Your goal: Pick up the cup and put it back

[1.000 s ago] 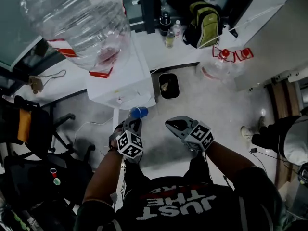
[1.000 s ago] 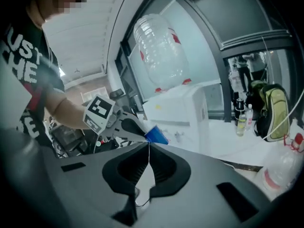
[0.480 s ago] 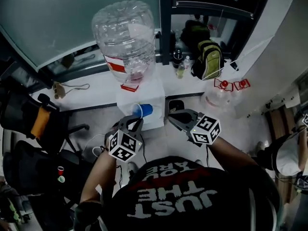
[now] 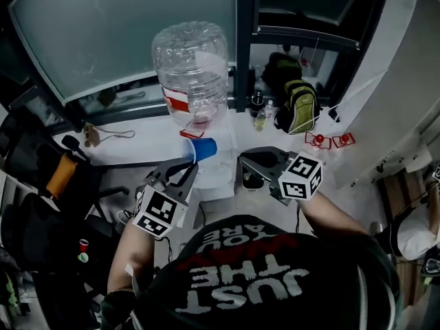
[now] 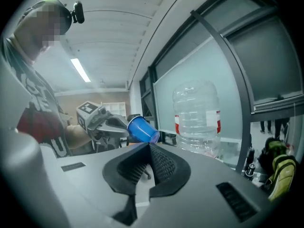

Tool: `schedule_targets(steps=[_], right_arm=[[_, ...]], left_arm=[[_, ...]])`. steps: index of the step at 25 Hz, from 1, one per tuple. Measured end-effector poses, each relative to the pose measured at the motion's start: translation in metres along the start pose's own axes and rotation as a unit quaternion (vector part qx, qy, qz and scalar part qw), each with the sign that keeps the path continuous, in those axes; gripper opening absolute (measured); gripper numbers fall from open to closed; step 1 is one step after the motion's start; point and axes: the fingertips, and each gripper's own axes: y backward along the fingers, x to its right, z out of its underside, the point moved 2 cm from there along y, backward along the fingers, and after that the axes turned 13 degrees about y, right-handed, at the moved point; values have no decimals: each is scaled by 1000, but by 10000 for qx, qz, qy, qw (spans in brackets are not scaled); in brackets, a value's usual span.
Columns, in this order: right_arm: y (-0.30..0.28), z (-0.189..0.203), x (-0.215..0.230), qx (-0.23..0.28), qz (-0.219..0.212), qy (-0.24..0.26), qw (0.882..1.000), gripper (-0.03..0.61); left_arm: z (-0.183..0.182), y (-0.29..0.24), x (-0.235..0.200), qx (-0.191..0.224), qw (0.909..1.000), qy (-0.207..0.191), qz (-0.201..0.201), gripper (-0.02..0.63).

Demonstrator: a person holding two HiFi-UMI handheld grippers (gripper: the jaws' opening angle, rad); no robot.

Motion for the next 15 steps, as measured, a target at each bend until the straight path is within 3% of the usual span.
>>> schedule_targets(steps=[8,15], right_arm=[[10,-26,5,177,166,120,9996,34],[27,-25,11,176,416,104,9989,33]], left_arm=[[-19,1,2,159,9997,-158,72,14],[-25,-5,10,170,9992,-292,216,14]])
